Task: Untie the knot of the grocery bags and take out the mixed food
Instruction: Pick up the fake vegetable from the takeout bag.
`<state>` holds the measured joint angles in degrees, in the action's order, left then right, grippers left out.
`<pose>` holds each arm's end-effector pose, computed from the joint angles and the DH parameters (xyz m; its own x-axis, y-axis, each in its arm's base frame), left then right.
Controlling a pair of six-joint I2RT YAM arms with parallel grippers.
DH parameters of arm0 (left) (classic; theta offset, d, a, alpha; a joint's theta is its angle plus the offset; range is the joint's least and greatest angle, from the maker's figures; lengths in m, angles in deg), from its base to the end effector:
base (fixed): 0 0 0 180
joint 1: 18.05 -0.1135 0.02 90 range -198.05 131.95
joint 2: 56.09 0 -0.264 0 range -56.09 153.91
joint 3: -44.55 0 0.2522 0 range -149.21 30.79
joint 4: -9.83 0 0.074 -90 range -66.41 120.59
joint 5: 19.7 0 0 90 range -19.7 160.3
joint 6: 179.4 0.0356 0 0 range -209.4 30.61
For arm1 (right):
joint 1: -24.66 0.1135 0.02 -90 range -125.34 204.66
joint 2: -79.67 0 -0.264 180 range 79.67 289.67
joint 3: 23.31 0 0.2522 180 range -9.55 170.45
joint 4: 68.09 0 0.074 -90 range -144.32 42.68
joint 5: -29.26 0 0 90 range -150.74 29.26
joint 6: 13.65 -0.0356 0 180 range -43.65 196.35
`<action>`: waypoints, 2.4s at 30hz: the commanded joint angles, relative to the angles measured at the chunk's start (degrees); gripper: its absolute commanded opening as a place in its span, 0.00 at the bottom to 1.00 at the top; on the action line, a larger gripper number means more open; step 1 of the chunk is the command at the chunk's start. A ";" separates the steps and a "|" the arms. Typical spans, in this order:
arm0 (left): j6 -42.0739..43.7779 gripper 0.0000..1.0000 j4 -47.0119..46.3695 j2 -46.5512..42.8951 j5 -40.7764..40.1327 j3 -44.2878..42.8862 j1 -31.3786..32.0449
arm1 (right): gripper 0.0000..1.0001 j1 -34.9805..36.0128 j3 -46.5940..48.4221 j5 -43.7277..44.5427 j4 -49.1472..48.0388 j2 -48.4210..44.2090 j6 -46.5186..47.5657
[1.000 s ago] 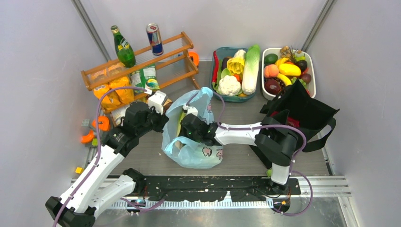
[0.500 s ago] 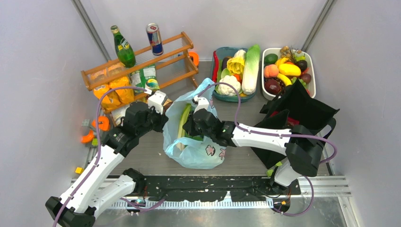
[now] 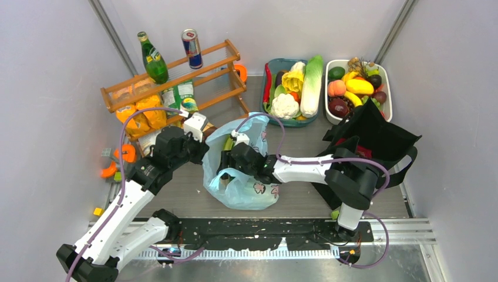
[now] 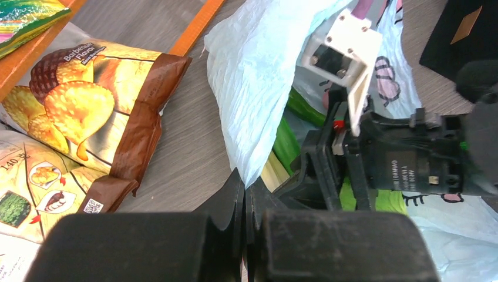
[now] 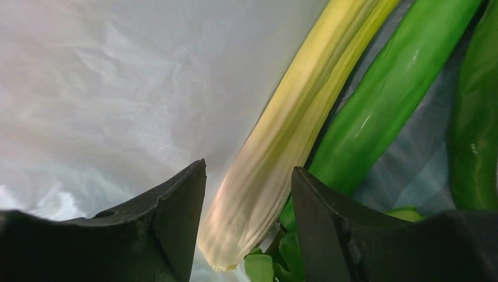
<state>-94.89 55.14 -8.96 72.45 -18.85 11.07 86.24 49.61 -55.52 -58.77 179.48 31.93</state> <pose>0.1551 -0.0879 0.3245 -0.4714 0.1531 -0.8685 0.4720 0.8757 -0.1018 0.1829 0.3311 0.1949 -0.7894 0.0058 -0.6139 -0.4038 0.7483 0.5263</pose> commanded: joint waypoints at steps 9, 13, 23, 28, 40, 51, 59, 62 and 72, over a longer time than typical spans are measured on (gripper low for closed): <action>0.05 0.00 -2.63 -0.43 1.73 -0.18 0.23 | 0.73 0.37 3.78 0.57 0.62 9.49 -2.26; 0.05 0.00 -2.68 -0.63 1.80 -0.07 0.32 | 0.75 0.38 3.92 1.17 1.11 11.70 -2.41; 0.12 0.00 -2.73 -1.02 1.63 -0.09 0.41 | 0.27 0.04 3.74 0.76 -0.20 12.07 -2.01; 0.14 0.00 -2.63 -1.03 1.62 -0.10 0.41 | 0.07 -0.34 3.17 3.44 -0.06 5.70 0.34; 0.57 0.00 -2.85 -0.55 5.47 -0.18 0.58 | 0.05 -0.42 6.15 19.07 2.94 -6.37 15.62; 1.28 0.00 -3.83 -1.26 9.60 0.32 1.02 | 0.05 -3.90 6.91 26.81 2.96 -7.82 24.58; 1.63 0.00 -3.64 -0.56 7.65 0.39 1.34 | 0.05 -9.55 4.22 23.17 0.55 -12.92 25.94; 1.50 0.00 -2.79 0.28 3.70 0.07 1.31 | 0.05 -10.84 3.59 19.01 -0.08 -15.83 24.71; 0.06 0.00 -1.06 2.71 -0.31 -1.07 1.37 | 0.05 -11.05 -1.60 0.39 -0.20 -22.26 27.58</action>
<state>-93.97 53.87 -6.16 73.93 -18.53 12.25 75.03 50.15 -47.26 -53.99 161.34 57.02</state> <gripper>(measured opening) 0.009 0.270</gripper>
